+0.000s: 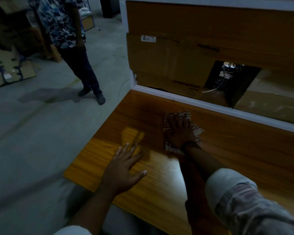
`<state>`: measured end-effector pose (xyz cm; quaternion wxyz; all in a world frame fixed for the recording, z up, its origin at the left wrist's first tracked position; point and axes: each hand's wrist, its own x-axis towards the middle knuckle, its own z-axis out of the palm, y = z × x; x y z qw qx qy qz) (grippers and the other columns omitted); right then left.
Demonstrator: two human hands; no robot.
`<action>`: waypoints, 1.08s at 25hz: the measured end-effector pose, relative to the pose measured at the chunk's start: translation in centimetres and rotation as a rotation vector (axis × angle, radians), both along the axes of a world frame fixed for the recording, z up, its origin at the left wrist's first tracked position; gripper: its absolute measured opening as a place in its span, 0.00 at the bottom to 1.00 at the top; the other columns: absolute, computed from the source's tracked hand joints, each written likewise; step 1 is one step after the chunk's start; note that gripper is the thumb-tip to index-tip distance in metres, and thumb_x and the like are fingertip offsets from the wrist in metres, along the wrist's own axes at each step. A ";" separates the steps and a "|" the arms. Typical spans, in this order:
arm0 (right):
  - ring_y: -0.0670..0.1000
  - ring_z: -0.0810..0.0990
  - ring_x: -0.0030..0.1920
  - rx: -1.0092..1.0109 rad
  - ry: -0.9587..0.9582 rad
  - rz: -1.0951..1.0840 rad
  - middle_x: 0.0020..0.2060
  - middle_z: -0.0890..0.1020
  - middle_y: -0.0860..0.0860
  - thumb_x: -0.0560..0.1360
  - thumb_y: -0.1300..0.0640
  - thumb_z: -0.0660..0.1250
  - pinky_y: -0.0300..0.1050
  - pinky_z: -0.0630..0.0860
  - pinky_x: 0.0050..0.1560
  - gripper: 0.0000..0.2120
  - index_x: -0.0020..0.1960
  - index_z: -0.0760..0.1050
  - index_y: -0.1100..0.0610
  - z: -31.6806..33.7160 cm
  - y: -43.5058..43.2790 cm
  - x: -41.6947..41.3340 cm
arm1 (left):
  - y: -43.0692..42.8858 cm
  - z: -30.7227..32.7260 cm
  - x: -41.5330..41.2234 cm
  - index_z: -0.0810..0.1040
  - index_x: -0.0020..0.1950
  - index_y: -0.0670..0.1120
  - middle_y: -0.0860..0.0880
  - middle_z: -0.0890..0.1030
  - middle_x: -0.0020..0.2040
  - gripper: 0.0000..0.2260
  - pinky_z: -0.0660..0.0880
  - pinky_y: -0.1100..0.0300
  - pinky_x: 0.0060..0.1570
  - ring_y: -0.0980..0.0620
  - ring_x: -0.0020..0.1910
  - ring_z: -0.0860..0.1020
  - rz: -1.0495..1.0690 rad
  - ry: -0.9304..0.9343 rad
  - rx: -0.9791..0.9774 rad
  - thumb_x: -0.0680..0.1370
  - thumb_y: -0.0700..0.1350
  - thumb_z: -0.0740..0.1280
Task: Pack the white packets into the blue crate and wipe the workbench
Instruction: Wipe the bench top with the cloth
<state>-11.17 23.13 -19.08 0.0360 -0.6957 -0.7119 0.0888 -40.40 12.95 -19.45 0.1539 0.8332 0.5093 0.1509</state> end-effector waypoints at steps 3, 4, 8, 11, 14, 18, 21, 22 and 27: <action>0.58 0.39 0.80 -0.007 -0.030 0.200 0.81 0.43 0.49 0.74 0.26 0.31 0.61 0.37 0.78 0.42 0.82 0.42 0.45 -0.3 -0.2 -0.7 | 0.0 0.0 0.0 0.65 0.78 0.63 0.62 0.50 0.83 0.31 0.50 0.47 0.81 0.57 0.82 0.44 -0.005 -0.003 -0.008 0.78 0.73 0.59; 0.58 0.39 0.80 0.001 -0.022 0.187 0.81 0.44 0.50 0.72 0.25 0.29 0.62 0.38 0.78 0.43 0.82 0.42 0.45 -0.3 0.6 0.2 | 0.1 0.1 0.0 0.65 0.78 0.63 0.62 0.50 0.83 0.31 0.50 0.46 0.81 0.57 0.82 0.44 -0.001 0.006 -0.007 0.78 0.73 0.59; 0.61 0.42 0.80 0.021 0.005 -0.055 0.82 0.46 0.51 0.76 0.30 0.37 0.61 0.38 0.78 0.38 0.82 0.44 0.45 0.0 5.6 2.5 | 0.0 0.5 0.1 0.64 0.79 0.64 0.62 0.50 0.83 0.31 0.50 0.46 0.81 0.57 0.82 0.44 0.004 0.018 -0.019 0.78 0.73 0.59; 0.62 0.44 0.80 0.005 0.003 -0.052 0.81 0.48 0.52 0.78 0.31 0.42 0.63 0.40 0.78 0.37 0.82 0.45 0.47 0.1 8.9 0.1 | 0.0 0.9 0.3 0.63 0.79 0.65 0.62 0.50 0.83 0.31 0.50 0.46 0.80 0.57 0.82 0.44 0.008 0.023 -0.028 0.78 0.73 0.59; 0.59 0.40 0.79 0.022 -0.002 0.147 0.81 0.43 0.49 0.78 0.32 0.49 0.67 0.40 0.77 0.37 0.81 0.42 0.44 0.5 10.0 -3.9 | 0.1 1.0 0.3 0.63 0.79 0.65 0.61 0.51 0.83 0.31 0.50 0.46 0.80 0.57 0.82 0.45 0.015 0.026 -0.020 0.78 0.72 0.60; 0.49 0.28 0.76 0.073 0.032 0.326 0.64 0.19 0.37 0.82 0.36 0.46 0.48 0.21 0.68 0.35 0.65 0.16 0.36 0.3 11.4 -6.3 | 0.1 1.0 0.3 0.63 0.79 0.64 0.61 0.50 0.83 0.31 0.50 0.45 0.80 0.56 0.83 0.45 0.023 0.028 -0.023 0.78 0.72 0.61; 0.53 0.27 0.76 0.081 0.031 0.204 0.73 0.23 0.41 0.77 0.30 0.41 0.62 0.32 0.77 0.35 0.67 0.15 0.35 -1.3 15.4 -5.7 | 0.2 1.1 0.3 0.63 0.79 0.63 0.60 0.51 0.83 0.31 0.51 0.45 0.80 0.55 0.83 0.45 0.025 0.035 -0.021 0.78 0.71 0.62; 0.58 0.34 0.79 0.073 -0.014 0.206 0.79 0.33 0.49 0.75 0.29 0.42 0.65 0.39 0.77 0.38 0.76 0.25 0.39 -1.8 16.1 -5.8 | 0.2 1.1 0.3 0.64 0.79 0.63 0.60 0.51 0.83 0.31 0.50 0.45 0.80 0.55 0.83 0.46 0.019 0.022 -0.023 0.78 0.71 0.62; 0.67 0.63 0.75 0.079 0.054 0.437 0.75 0.65 0.62 0.77 0.28 0.38 0.67 0.53 0.76 0.41 0.80 0.56 0.52 0.5 18.3 -10.5 | 0.4 1.3 0.4 0.66 0.79 0.62 0.60 0.51 0.83 0.30 0.48 0.47 0.80 0.53 0.83 0.46 0.020 0.028 -0.012 0.78 0.69 0.64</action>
